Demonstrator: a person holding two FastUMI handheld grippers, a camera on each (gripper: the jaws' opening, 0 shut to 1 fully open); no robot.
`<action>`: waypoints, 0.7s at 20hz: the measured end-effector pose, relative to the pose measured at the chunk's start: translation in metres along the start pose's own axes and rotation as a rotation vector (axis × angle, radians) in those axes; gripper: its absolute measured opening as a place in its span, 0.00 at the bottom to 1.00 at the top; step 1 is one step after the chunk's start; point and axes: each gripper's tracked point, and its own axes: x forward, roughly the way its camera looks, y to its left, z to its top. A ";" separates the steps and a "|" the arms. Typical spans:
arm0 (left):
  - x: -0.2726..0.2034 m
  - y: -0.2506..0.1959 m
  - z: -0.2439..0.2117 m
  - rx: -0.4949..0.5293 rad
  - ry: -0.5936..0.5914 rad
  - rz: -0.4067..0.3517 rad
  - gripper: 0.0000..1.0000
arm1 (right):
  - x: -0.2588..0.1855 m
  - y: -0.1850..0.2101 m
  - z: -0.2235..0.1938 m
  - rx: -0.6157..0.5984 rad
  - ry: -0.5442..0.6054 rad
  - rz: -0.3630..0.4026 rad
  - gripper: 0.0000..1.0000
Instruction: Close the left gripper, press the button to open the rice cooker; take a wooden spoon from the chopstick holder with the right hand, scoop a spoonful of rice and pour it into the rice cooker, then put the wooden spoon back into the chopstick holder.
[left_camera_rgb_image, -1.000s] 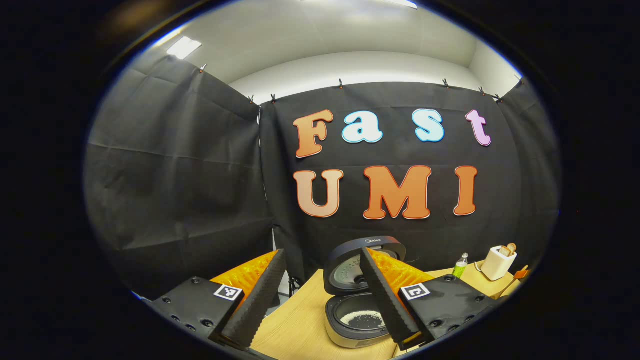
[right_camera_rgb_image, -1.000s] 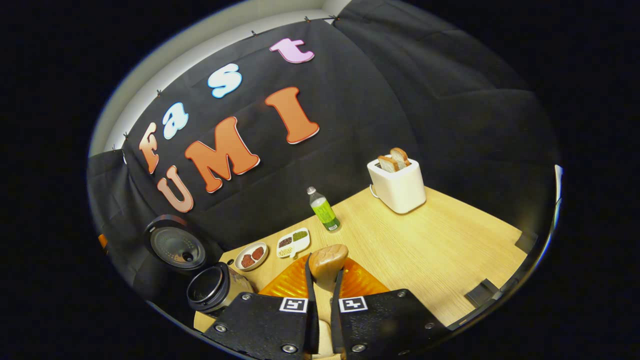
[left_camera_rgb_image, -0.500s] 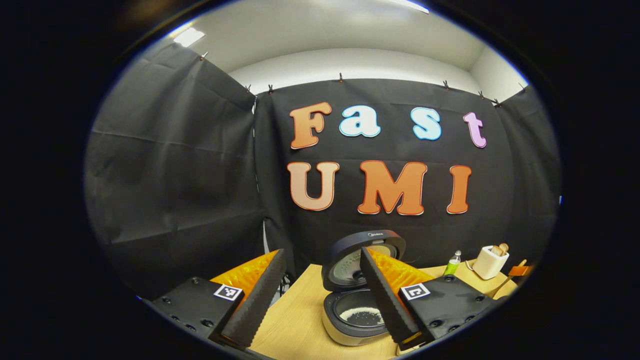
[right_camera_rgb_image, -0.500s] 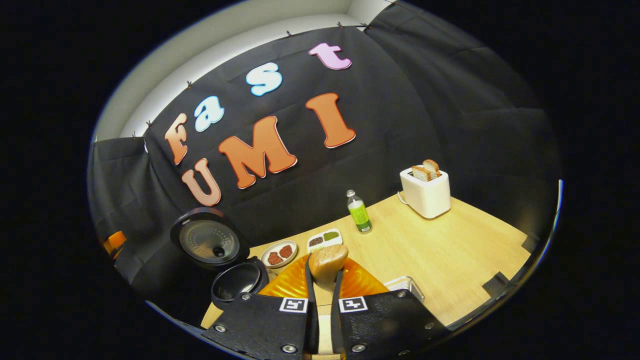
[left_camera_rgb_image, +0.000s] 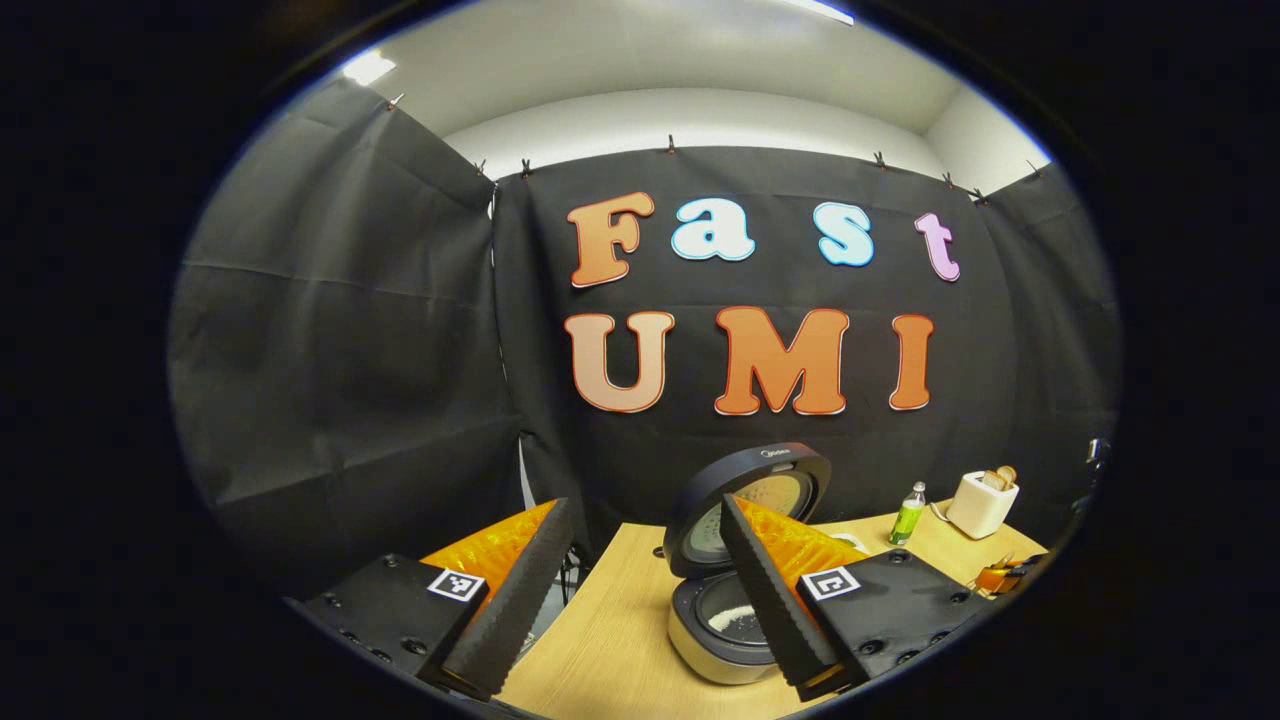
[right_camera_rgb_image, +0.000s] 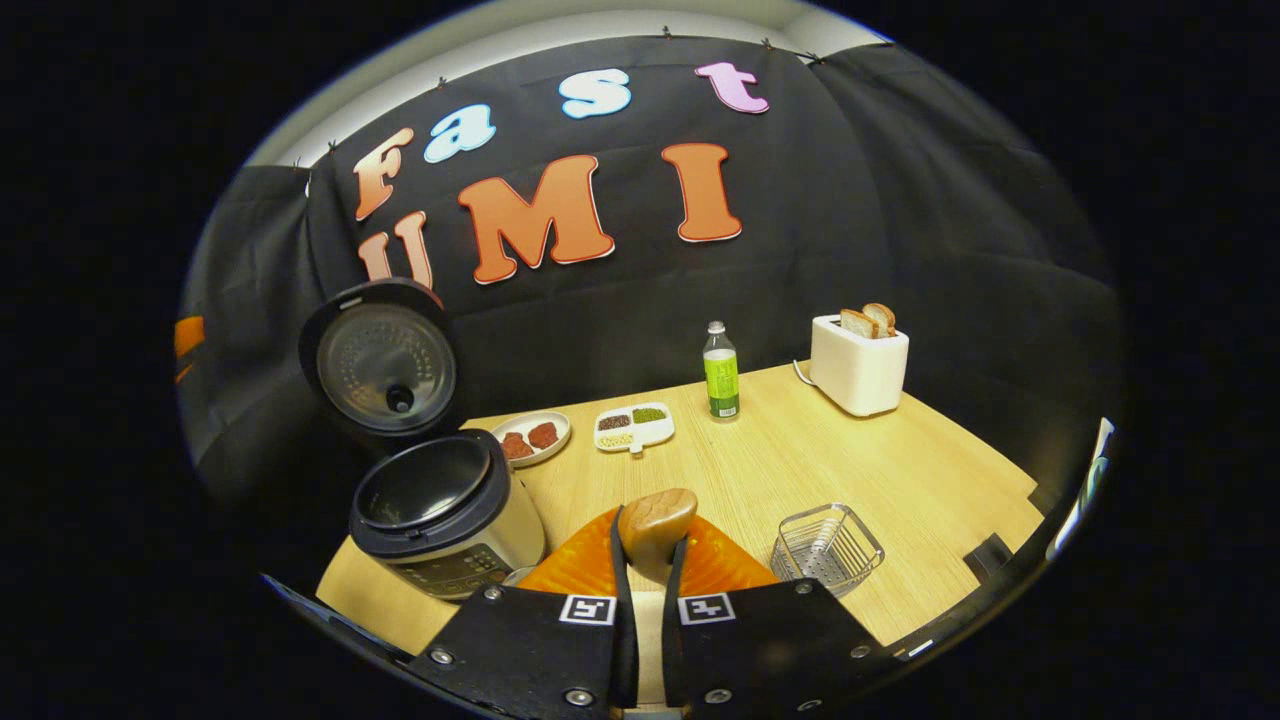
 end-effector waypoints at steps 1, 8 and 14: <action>0.001 0.002 -0.003 -0.002 0.008 -0.007 0.97 | 0.004 0.003 -0.006 -0.023 0.007 -0.008 0.09; 0.004 0.019 -0.015 -0.016 0.033 -0.017 0.97 | 0.006 0.040 -0.037 0.045 0.058 0.045 0.08; 0.004 0.031 -0.019 -0.026 0.038 -0.006 1.00 | -0.010 0.071 -0.057 0.216 0.126 0.142 0.08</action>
